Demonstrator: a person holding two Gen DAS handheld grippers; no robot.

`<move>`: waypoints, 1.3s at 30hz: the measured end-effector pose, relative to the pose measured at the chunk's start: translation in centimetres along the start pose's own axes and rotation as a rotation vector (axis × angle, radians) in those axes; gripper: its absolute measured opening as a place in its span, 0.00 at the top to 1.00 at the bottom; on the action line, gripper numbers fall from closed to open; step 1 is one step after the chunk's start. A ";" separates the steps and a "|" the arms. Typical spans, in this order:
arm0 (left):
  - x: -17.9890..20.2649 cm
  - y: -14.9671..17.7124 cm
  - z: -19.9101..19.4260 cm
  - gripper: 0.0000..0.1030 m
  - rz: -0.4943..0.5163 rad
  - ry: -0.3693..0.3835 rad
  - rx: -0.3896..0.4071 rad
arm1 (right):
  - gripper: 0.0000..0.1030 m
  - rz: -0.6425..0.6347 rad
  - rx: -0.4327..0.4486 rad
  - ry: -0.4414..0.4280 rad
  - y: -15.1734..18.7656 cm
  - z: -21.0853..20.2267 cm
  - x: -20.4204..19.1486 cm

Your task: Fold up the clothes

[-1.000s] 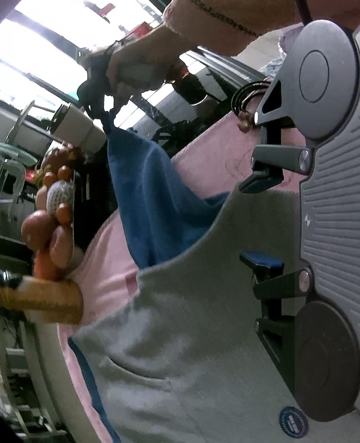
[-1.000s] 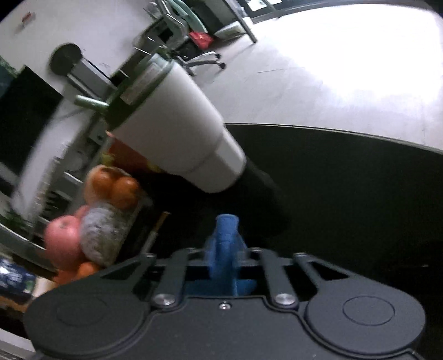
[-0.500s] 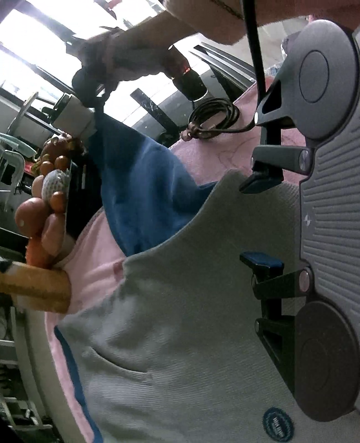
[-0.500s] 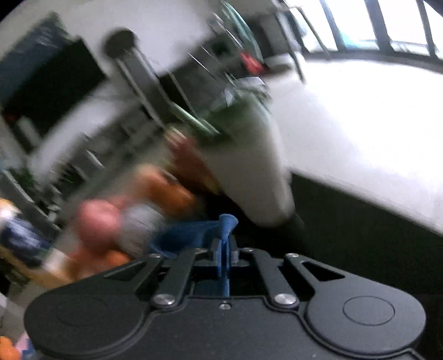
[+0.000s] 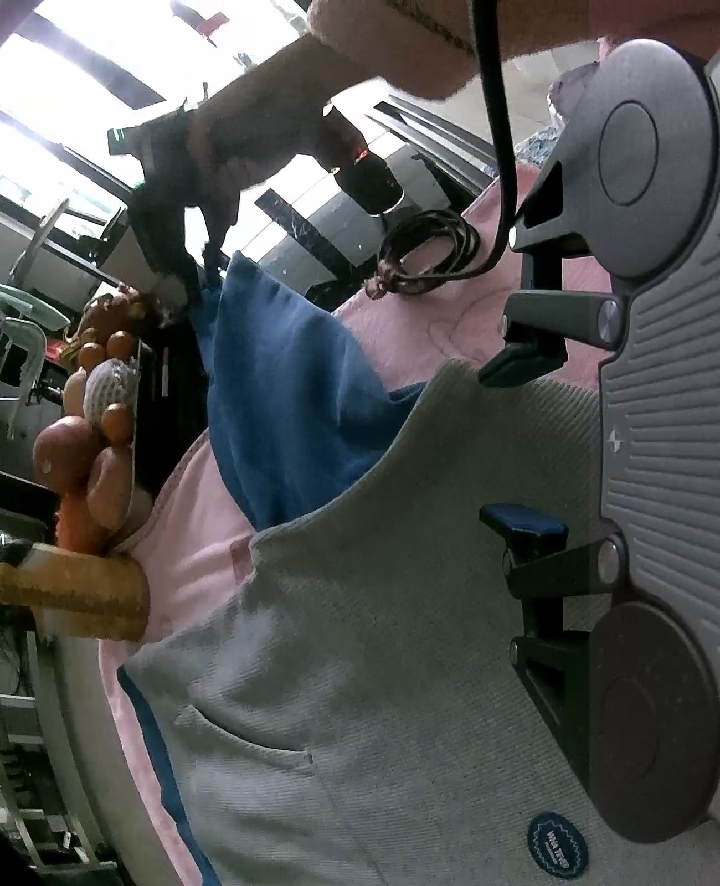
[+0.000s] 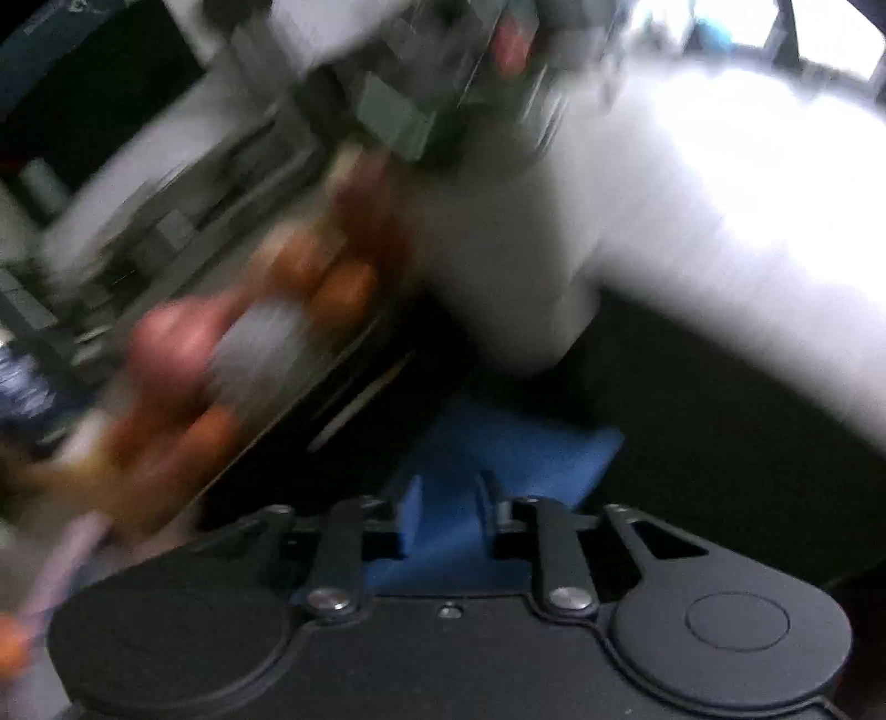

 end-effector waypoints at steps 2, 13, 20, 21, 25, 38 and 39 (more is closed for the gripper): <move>-0.1 -0.1 -0.3 0.57 -0.006 -0.002 0.002 | 0.81 -0.035 -0.036 0.028 1.1 1.3 -0.4; -2.5 2.1 -5.2 0.57 0.019 -0.071 -0.004 | 0.97 -0.385 0.148 0.404 2.2 1.8 -2.9; -5.6 5.3 -14.9 0.56 0.013 -0.062 0.073 | 0.77 -0.209 0.155 -0.102 2.9 -13.2 -11.6; -6.1 5.8 -16.4 0.56 0.014 -0.054 0.088 | 0.76 -0.188 0.147 -0.174 3.9 -15.6 -12.5; -8.4 7.8 -19.6 0.48 0.035 -0.092 0.150 | 0.52 -0.179 0.076 -0.287 11.2 -21.3 -12.9; -15.6 11.3 -16.6 0.58 -0.173 -0.417 0.200 | 0.45 -0.023 -0.194 -0.047 22.6 -12.8 -8.5; -15.9 11.4 -16.6 0.58 -0.183 -0.420 0.203 | 0.49 -0.002 -0.214 -0.035 23.1 -12.1 -8.4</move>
Point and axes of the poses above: each gripper's, at about its wrist camera, not at the fingertips, and z roughly the way its jaws point, x to its right, y to its underside, the point moved 5 cm from there along z, roughly the way its jaws point, and after that the axes turned 10 degrees about x, right-handed, at the moved point
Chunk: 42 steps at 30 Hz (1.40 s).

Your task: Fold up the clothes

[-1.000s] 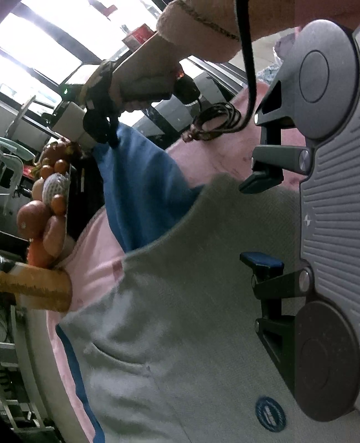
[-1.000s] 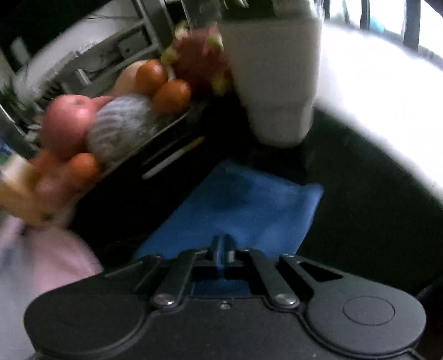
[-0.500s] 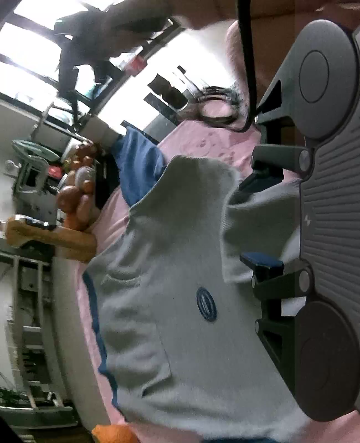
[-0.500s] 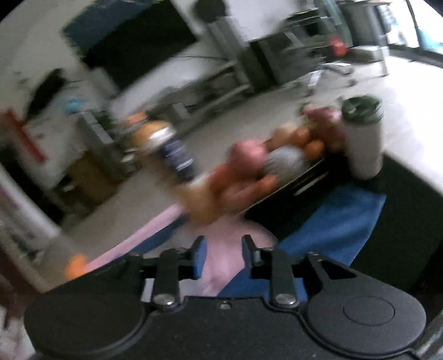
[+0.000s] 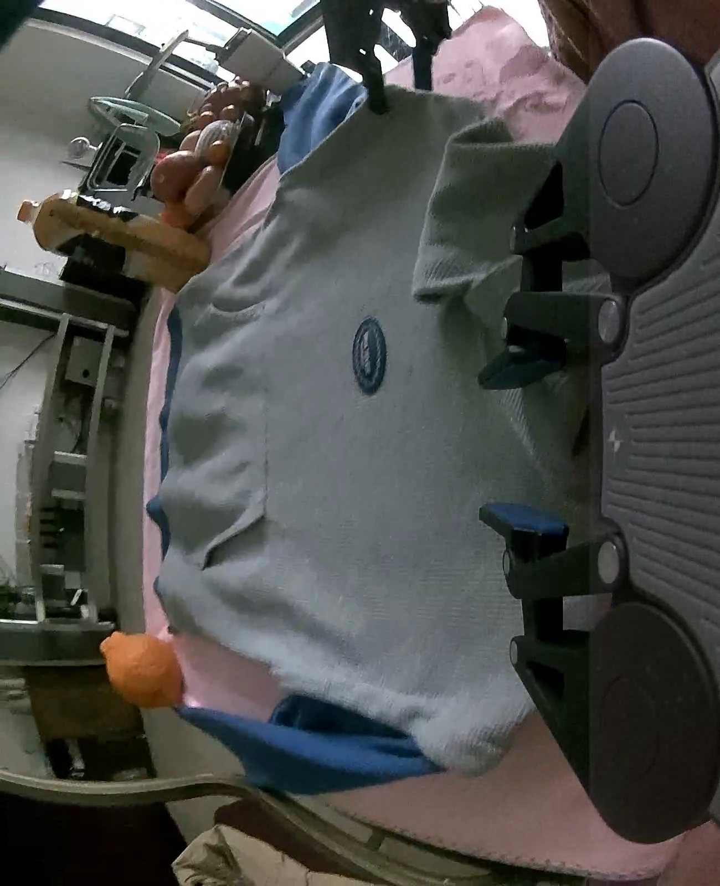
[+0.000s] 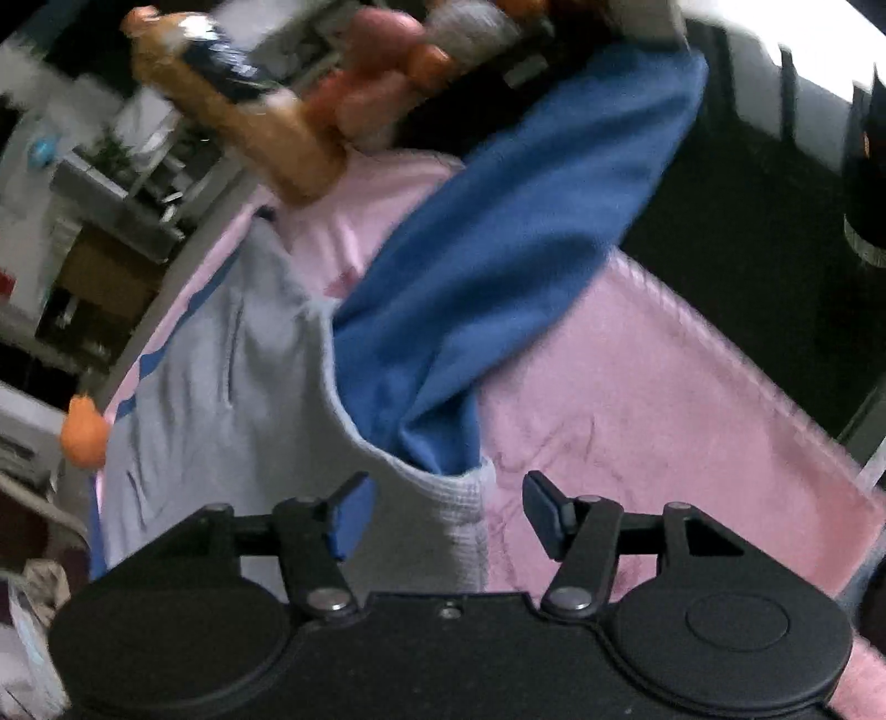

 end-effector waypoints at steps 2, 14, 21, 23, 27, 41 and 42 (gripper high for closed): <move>-0.6 0.0 0.2 0.58 -0.026 -0.005 -0.001 | 0.54 -0.013 0.034 0.007 0.3 0.9 -0.4; -4.2 1.6 0.1 0.63 -0.076 -0.118 -0.081 | 0.78 -0.073 0.112 0.159 0.0 -0.6 0.5; -5.5 1.2 -1.6 0.66 -0.071 -0.226 -0.021 | 0.68 -0.235 0.216 0.005 2.7 -5.7 -3.4; -6.1 2.1 -0.5 0.77 -0.071 -0.285 -0.102 | 0.77 -0.262 0.097 -0.100 4.8 -4.5 -4.7; -6.2 2.8 -0.9 0.66 -0.027 -0.325 -0.164 | 0.79 -0.407 -0.042 -0.046 7.6 -1.9 -6.1; -13.8 -9.7 -7.5 0.59 -0.104 -0.323 0.122 | 0.74 -0.505 0.097 -0.313 4.2 -10.0 -18.8; -14.6 -11.0 -6.8 0.58 -0.099 -0.332 0.136 | 0.68 -0.502 0.101 -0.363 3.8 -10.2 -20.4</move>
Point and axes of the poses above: each gripper's, at about its wrist camera, not at the fingertips, and z roughly the way its jaws point, x to its right, y to its underside, the point moved 5 cm from there along z, roughly the way its jaws point, and after that the axes turned 10 degrees about x, right-handed, at the moved point
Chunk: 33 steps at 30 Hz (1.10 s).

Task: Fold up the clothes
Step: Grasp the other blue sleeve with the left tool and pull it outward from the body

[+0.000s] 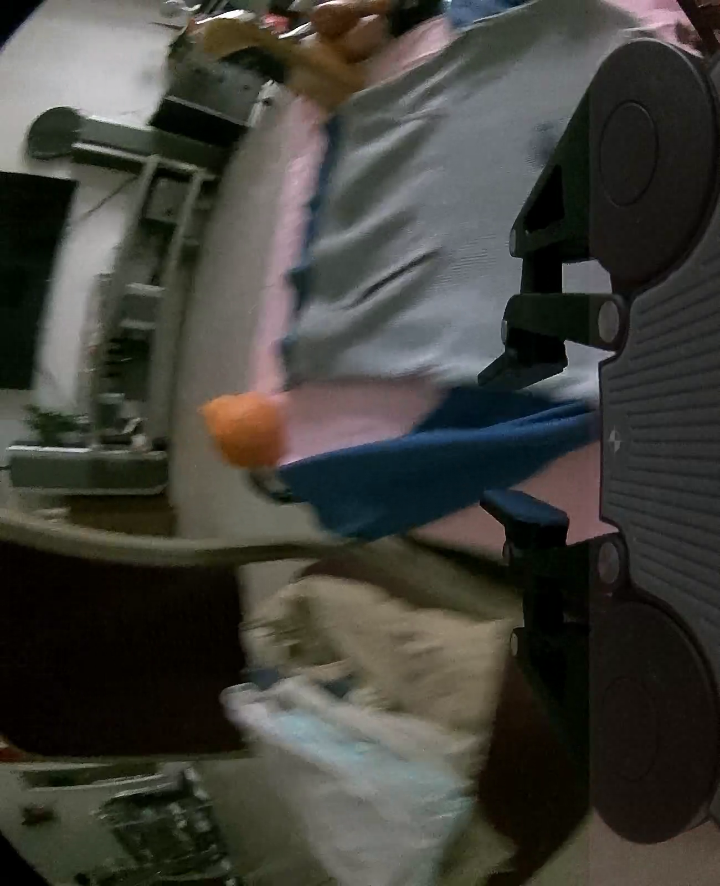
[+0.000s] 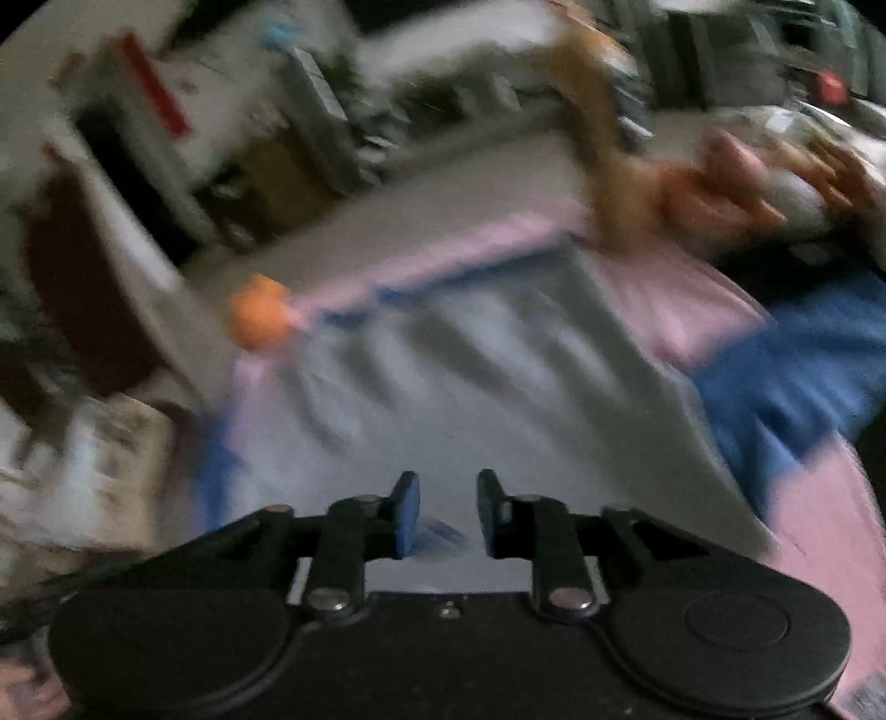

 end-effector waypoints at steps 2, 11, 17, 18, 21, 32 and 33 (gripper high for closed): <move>-0.7 -2.2 2.6 0.55 0.000 -0.009 0.011 | 0.63 -0.012 0.036 -0.068 -1.9 1.6 -1.9; -1.1 -4.8 21.1 0.41 -0.060 -0.107 -0.187 | 0.52 -0.021 0.061 -0.084 -1.3 11.8 -1.5; -0.1 -6.0 30.0 0.44 -0.015 -0.153 -0.225 | 0.42 0.162 0.036 -0.126 0.1 13.6 1.8; 0.0 -6.0 31.0 0.44 -0.001 -0.161 -0.230 | 0.37 0.188 0.045 -0.137 0.0 13.4 2.1; 0.4 -5.9 33.3 0.45 0.044 -0.188 -0.232 | 0.37 0.211 0.055 -0.153 0.0 13.5 2.1; 0.5 -8.7 25.7 0.98 0.154 -0.204 0.006 | 0.37 0.153 0.073 -0.169 0.2 13.1 1.1; 0.2 -9.4 23.3 0.98 0.155 -0.184 0.050 | 0.37 0.151 0.091 -0.168 0.1 12.4 0.8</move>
Point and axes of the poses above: each gripper's, at about its wrist camera, not at the fingertips, and z roughly the way its jaws point, x to its right, y to its underside, the point moved 5 cm from there along z, roughly the way its jaws point, and after that the axes turned 10 degrees about x, right-handed, at the moved point
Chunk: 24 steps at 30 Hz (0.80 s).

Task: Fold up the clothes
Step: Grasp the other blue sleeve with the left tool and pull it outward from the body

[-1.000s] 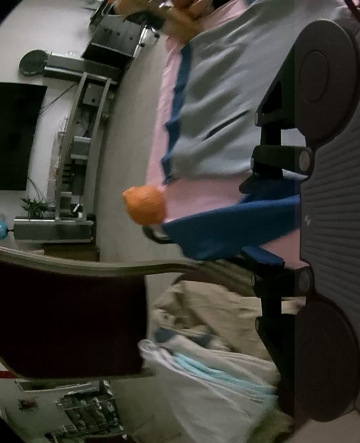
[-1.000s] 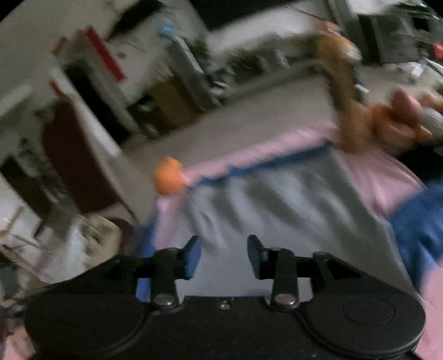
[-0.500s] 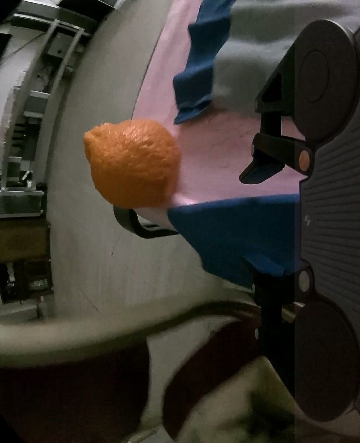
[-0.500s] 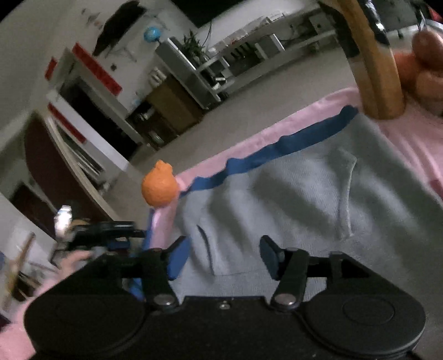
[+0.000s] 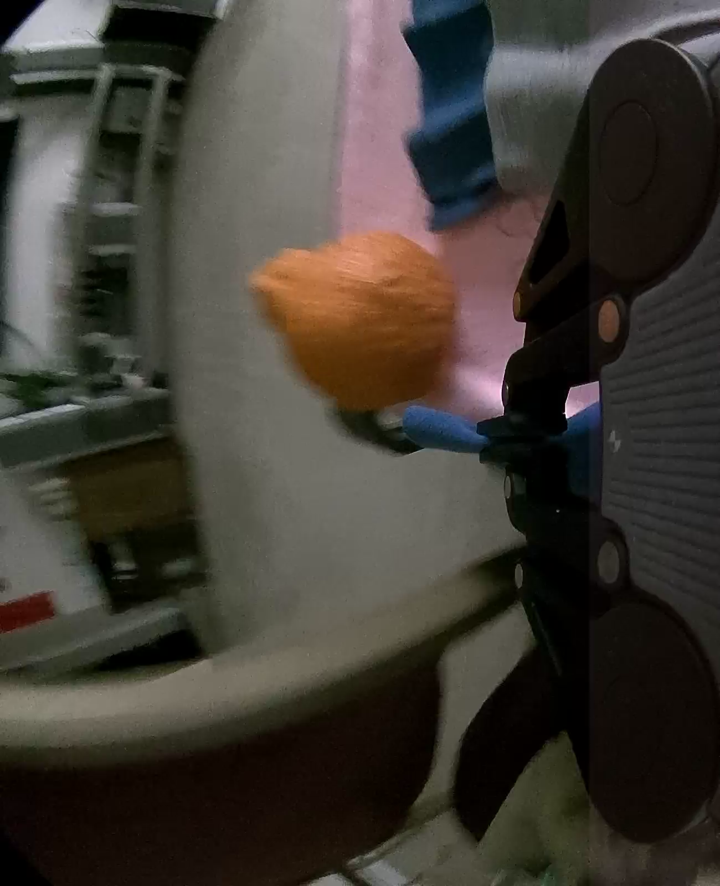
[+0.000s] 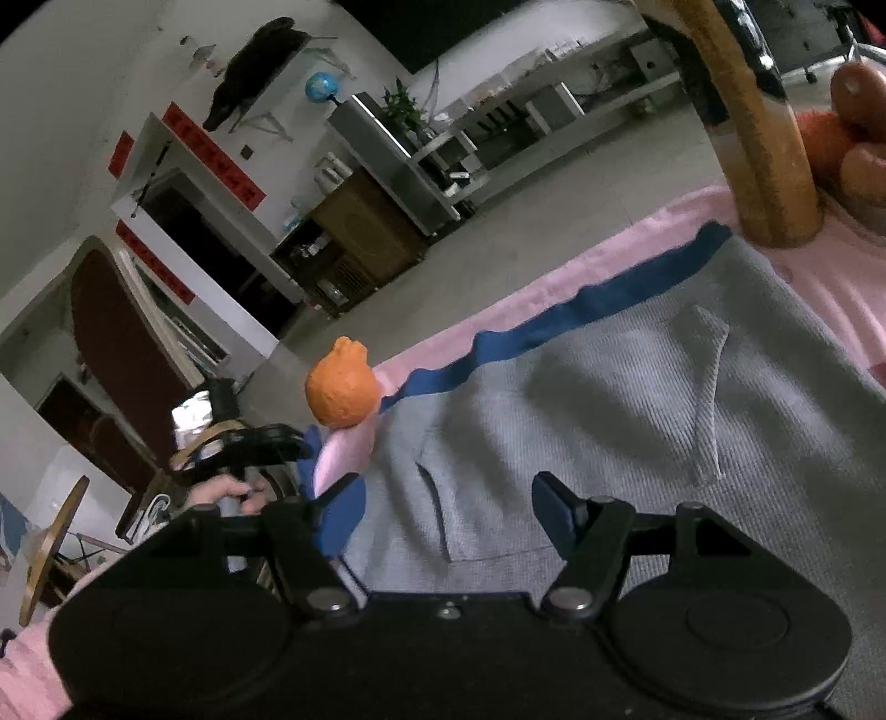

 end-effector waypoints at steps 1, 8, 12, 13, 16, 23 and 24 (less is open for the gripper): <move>-1.0 -0.8 -2.4 0.98 -0.005 0.021 0.047 | 0.37 -0.002 0.020 0.000 -0.1 -0.6 -0.5; -10.7 -4.5 -18.5 0.98 -0.133 0.147 0.332 | 0.37 0.051 0.114 -0.083 0.7 -6.7 -6.2; -17.8 -3.2 -23.7 0.98 -0.268 0.184 0.394 | 0.37 0.030 0.088 -0.129 2.0 -8.9 -10.5; -19.4 -2.3 -24.0 0.98 -0.296 0.182 0.393 | 0.36 0.017 0.078 -0.140 2.4 -9.1 -11.5; -22.5 0.9 -23.0 0.98 -0.359 0.143 0.366 | 0.36 -0.030 0.044 -0.171 3.7 -9.3 -14.8; -25.3 11.3 -13.6 0.92 -0.478 -0.052 0.072 | 0.35 -0.093 -0.068 -0.188 6.9 -8.4 -19.3; -25.9 12.0 -14.0 0.86 -0.500 -0.058 0.075 | 0.35 -0.092 -0.078 -0.181 7.2 -8.5 -19.4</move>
Point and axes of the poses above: each gripper's, at about its wrist camera, not at the fingertips, and z roughly the way its jaws point, x to its right, y to its underside, the point moved 5 cm from there along z, roughly the way its jaws point, and after that the axes turned 10 degrees about x, right-handed, at the moved point
